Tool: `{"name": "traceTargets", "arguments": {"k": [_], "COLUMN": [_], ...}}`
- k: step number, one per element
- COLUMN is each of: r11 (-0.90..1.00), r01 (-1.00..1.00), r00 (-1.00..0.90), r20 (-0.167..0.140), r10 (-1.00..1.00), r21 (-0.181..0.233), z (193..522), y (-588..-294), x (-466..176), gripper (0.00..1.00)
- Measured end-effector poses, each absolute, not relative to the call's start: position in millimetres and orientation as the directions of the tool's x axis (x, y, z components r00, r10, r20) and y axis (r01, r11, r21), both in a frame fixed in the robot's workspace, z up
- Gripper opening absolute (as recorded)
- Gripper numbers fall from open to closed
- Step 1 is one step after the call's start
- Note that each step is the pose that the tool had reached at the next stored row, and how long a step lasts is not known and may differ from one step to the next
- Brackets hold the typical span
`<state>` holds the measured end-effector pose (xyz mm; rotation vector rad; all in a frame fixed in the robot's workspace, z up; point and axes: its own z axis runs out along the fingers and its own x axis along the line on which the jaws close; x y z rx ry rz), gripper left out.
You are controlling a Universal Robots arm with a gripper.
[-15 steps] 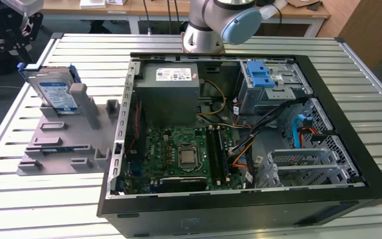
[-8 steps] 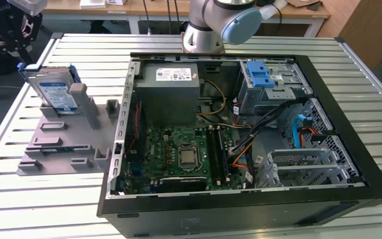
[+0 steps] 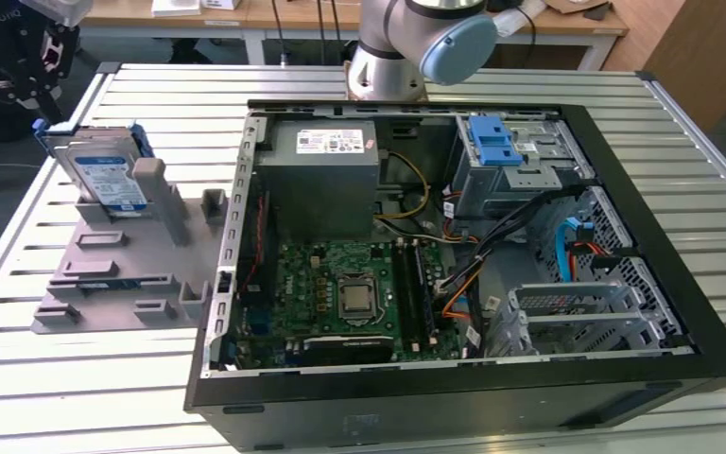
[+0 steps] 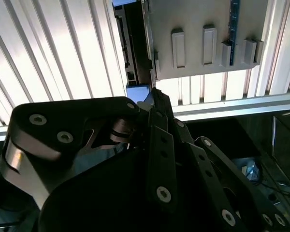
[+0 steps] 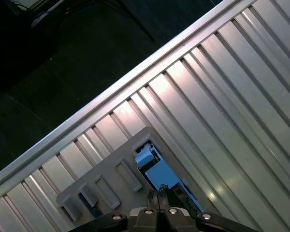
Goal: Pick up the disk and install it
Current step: 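Pick up the disk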
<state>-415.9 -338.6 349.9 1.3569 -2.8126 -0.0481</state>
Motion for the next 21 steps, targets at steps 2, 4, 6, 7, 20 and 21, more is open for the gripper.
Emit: {"name": "traceTargets", "arguments": {"k": [2, 4, 6, 7, 20, 21], "r11": [0.622, 0.621, 0.609, 0.589, 0.357, 0.340], "r01": [-0.782, -0.783, -0.793, -0.808, -0.934, -0.941], "r00": [-0.622, -0.621, -0.610, -0.589, -0.357, -0.340], "r20": [0.006, 0.004, -0.005, -0.013, -0.015, -0.015], "r10": [-0.783, -0.784, -0.793, -0.808, -0.934, -0.940], "r21": [0.033, 0.027, 0.016, 0.006, 0.002, 0.002], "z": [349.9, 350.1, 349.9, 349.8, 347.9, 347.7], "y": [-338.4, -338.4, -338.4, -338.4, -338.4, -338.4], "x": [-416.0, -416.0, -416.0, -415.9, -416.0, -416.0], "gripper": [0.11, 0.11, 0.11, 0.11, 0.11, 0.11]}}
